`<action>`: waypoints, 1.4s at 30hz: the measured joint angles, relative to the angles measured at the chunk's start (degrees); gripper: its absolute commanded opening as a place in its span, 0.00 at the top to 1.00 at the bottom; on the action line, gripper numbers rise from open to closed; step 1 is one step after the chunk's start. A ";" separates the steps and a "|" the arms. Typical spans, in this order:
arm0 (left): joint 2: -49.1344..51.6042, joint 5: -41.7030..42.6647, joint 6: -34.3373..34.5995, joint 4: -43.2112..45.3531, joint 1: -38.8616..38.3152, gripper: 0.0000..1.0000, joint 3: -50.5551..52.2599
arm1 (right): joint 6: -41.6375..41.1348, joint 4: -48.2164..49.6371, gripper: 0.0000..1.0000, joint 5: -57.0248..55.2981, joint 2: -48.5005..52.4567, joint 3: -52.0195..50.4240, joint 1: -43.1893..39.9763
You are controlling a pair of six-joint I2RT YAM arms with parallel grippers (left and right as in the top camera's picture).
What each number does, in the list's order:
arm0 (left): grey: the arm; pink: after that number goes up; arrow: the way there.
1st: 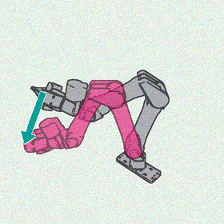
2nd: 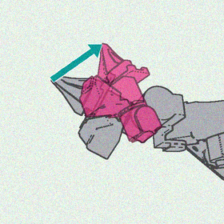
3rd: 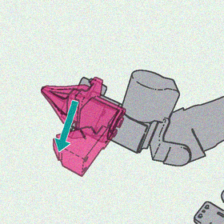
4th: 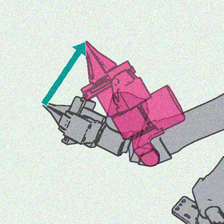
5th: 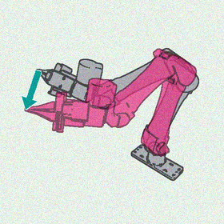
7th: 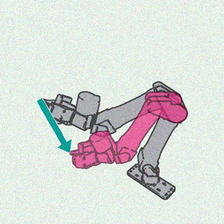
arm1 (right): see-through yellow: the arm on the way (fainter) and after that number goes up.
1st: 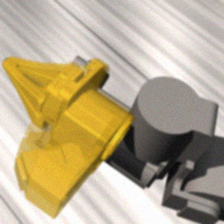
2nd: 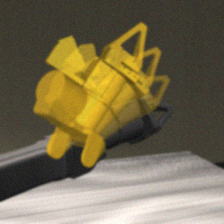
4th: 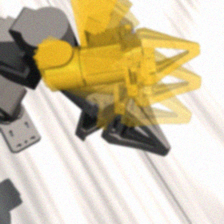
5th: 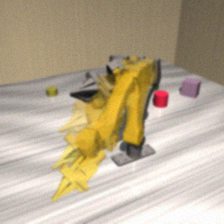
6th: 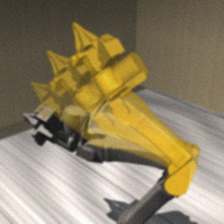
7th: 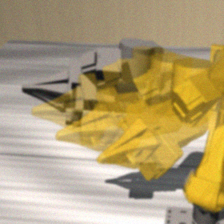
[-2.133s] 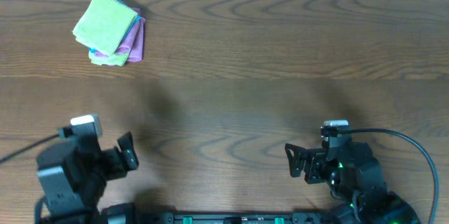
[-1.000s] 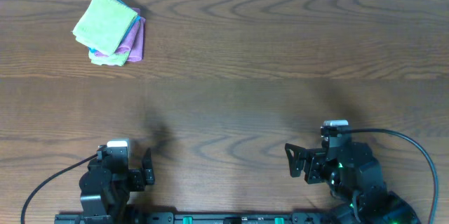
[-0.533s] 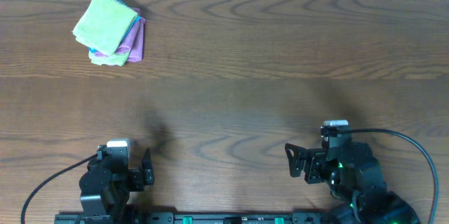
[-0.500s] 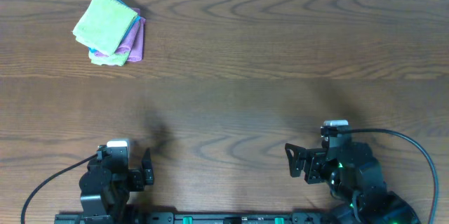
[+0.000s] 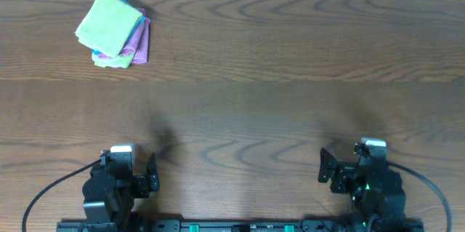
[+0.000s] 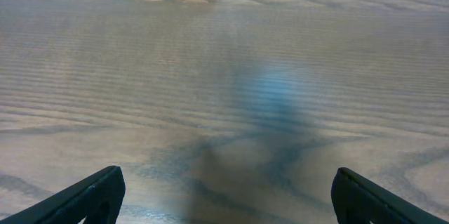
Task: Fold the cloth
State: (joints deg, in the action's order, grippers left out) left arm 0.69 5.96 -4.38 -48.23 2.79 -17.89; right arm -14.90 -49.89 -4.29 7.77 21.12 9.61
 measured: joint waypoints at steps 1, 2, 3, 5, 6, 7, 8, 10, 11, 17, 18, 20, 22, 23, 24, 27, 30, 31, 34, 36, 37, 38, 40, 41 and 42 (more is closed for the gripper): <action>-0.02 0.00 0.02 0.04 0.00 0.05 0.00 | 1.84 -0.02 0.01 0.55 -1.36 -0.90 -1.46; -0.02 0.00 0.00 0.00 0.00 0.05 0.02 | 3.45 0.02 0.01 1.14 -2.58 -1.60 -2.80; -0.02 0.02 0.02 0.04 0.00 0.05 0.04 | 4.83 0.02 0.01 1.60 -3.63 -2.21 -4.09; -0.04 0.00 0.00 0.02 0.00 0.05 0.09 | 6.84 0.09 0.01 2.16 -5.14 -3.37 -5.86; -0.04 0.00 0.02 0.02 0.00 0.05 0.09 | 7.87 0.07 0.01 2.40 -6.05 -4.46 -6.73; -0.04 0.00 0.02 0.02 0.00 0.05 0.09 | 8.20 0.04 0.01 2.47 -6.29 -4.90 -6.97; -0.04 0.02 0.02 0.02 0.00 0.05 0.09 | 8.63 0.07 0.01 2.58 -6.54 -5.38 -7.21; -0.04 0.00 0.00 0.02 0.00 0.05 0.09 | 9.49 0.07 0.01 2.78 -6.80 -6.12 -7.58; -0.07 0.00 0.02 0.02 0.00 0.05 0.11 | 9.90 0.09 0.01 2.82 -6.80 -6.40 -7.67; -0.07 0.00 0.00 0.00 0.00 0.05 0.11 | 11.28 0.68 0.01 2.99 -6.82 -9.03 -8.15; -0.04 0.00 0.02 0.02 0.00 0.05 0.11 | 11.37 0.90 0.01 3.04 -6.82 -9.20 -8.15; -0.07 0.00 0.02 0.02 0.00 0.05 0.11 | 11.58 0.94 0.01 3.04 -6.82 -9.22 -8.15; -0.07 0.00 0.00 0.02 0.00 0.05 0.11 | 11.74 0.96 0.01 3.04 -6.82 -9.25 -8.15; -0.04 0.00 0.02 0.02 0.00 0.05 0.11 | 11.74 0.94 0.01 3.04 -6.82 -9.25 -8.15; -0.04 0.00 0.02 0.02 0.00 0.05 0.11 | 11.74 0.96 0.01 3.04 -6.82 -9.25 -8.15; -0.04 0.00 0.02 0.02 0.00 0.05 0.11 | 11.74 0.96 0.01 3.04 -6.82 -9.25 -8.15; -0.04 0.00 0.00 0.02 0.00 0.05 0.11 | 11.74 0.96 0.01 3.04 -6.82 -9.25 -8.15; -0.07 0.00 0.02 0.02 0.00 0.05 0.11 | 11.74 0.96 0.01 3.04 -6.82 -9.25 -8.15; -0.07 0.00 0.00 0.02 0.00 0.05 0.11 | 11.74 0.96 0.01 3.04 -6.82 -9.25 -8.15; -0.04 0.00 0.00 0.02 0.00 0.05 0.11 | 11.74 0.96 0.01 3.04 -6.82 -9.25 -8.15; -0.07 0.00 0.00 0.02 0.00 0.05 0.11 | 11.76 0.96 0.01 3.04 -6.82 -9.25 -8.15; -0.04 0.00 0.00 0.02 0.00 0.05 0.11 | 11.74 0.96 0.01 3.04 -6.82 -9.25 -8.15; -0.04 0.00 0.02 0.02 0.00 0.05 0.11 | 11.76 0.96 0.01 3.04 -6.82 -9.25 -8.15; -0.04 0.00 0.00 0.02 0.00 0.05 0.11 | 11.76 0.96 0.01 3.04 -6.82 -9.25 -8.15; -0.04 0.00 0.00 0.02 0.00 0.05 0.11 | 11.76 0.96 0.01 3.04 -6.82 -9.25 -8.15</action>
State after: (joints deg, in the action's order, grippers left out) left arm 0.64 5.96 -4.38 -48.21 2.79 -17.78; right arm -3.14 -48.93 -1.26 0.95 11.88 1.45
